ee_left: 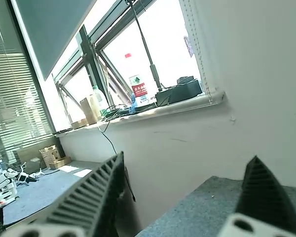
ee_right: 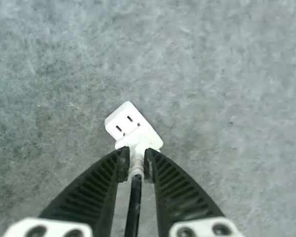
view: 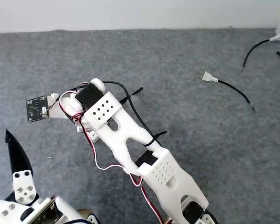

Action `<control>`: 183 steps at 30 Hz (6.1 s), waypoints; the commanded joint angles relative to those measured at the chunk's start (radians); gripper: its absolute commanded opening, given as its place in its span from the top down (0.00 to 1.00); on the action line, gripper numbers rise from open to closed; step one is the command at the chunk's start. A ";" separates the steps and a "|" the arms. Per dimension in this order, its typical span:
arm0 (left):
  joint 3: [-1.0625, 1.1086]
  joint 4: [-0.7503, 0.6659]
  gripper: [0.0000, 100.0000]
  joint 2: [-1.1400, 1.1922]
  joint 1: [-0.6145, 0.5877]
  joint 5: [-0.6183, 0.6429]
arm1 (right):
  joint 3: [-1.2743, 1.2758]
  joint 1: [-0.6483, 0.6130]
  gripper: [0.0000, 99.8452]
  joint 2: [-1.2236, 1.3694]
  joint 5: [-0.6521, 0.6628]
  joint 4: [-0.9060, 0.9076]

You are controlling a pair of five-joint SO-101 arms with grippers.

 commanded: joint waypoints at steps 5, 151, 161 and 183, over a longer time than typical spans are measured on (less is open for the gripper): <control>-0.021 -0.018 0.63 -0.015 0.002 -0.014 | -0.035 -0.038 0.99 0.061 0.029 -0.005; 0.107 0.009 0.63 -0.015 0.002 -0.103 | 0.212 -0.027 0.91 0.191 -0.370 0.044; 0.107 0.009 0.63 -0.015 0.002 -0.103 | 0.265 -0.076 0.91 0.162 -0.370 0.045; -0.010 0.009 0.63 -0.015 0.003 -0.097 | 0.308 -0.127 0.91 -0.108 -0.404 0.047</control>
